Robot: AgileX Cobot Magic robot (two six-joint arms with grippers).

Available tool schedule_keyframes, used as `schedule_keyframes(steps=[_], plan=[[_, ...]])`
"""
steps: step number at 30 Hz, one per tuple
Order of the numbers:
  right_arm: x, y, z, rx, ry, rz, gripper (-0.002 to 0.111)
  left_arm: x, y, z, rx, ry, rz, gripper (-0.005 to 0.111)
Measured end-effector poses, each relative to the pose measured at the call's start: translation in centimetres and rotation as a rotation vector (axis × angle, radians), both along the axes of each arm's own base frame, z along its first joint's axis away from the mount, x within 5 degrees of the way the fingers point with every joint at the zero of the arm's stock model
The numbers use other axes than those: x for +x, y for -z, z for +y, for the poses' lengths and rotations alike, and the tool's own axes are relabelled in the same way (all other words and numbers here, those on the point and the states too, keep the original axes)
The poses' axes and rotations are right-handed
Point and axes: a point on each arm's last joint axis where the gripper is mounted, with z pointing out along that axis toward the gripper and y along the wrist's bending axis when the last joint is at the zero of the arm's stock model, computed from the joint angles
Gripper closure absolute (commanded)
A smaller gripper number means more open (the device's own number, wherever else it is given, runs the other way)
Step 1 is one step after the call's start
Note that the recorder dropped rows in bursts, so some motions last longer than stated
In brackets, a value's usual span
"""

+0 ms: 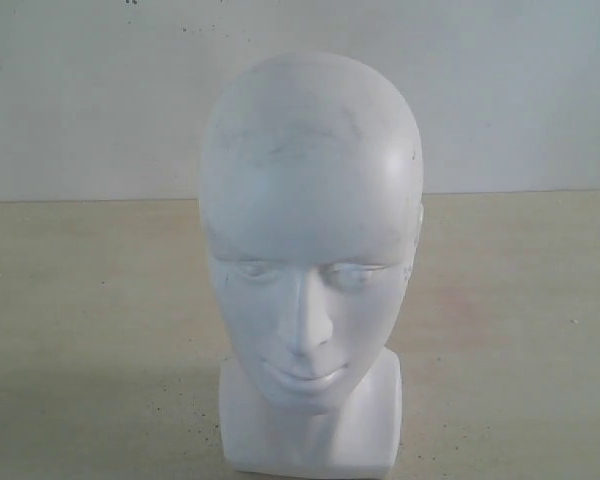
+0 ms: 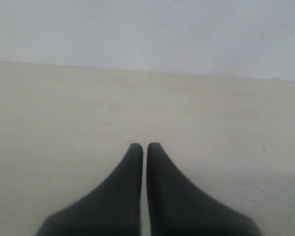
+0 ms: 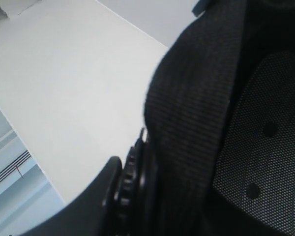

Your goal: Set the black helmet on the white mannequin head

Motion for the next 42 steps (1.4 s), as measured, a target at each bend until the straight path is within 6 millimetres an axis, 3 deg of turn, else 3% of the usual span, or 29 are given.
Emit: schedule_keyframes(steps=[14, 25, 37, 42], plan=[[1.6, 0.7, 0.2, -0.050, 0.158, 0.080, 0.108, 0.0, 0.0, 0.0, 0.001, 0.000, 0.000, 0.102], [-0.5, 0.0, 2.4, -0.032, -0.121, -0.107, 0.108, 0.0, 0.0, 0.0, 0.001, 0.000, 0.000, 0.102], [0.4, 0.3, 2.3, -0.117, 0.071, -0.141, 0.108, 0.0, 0.0, 0.0, 0.001, 0.000, 0.000, 0.102], [0.9, 0.8, 2.5, -0.235, 0.189, -0.181, 0.108, 0.0, 0.0, 0.0, 0.001, 0.000, 0.000, 0.102]])
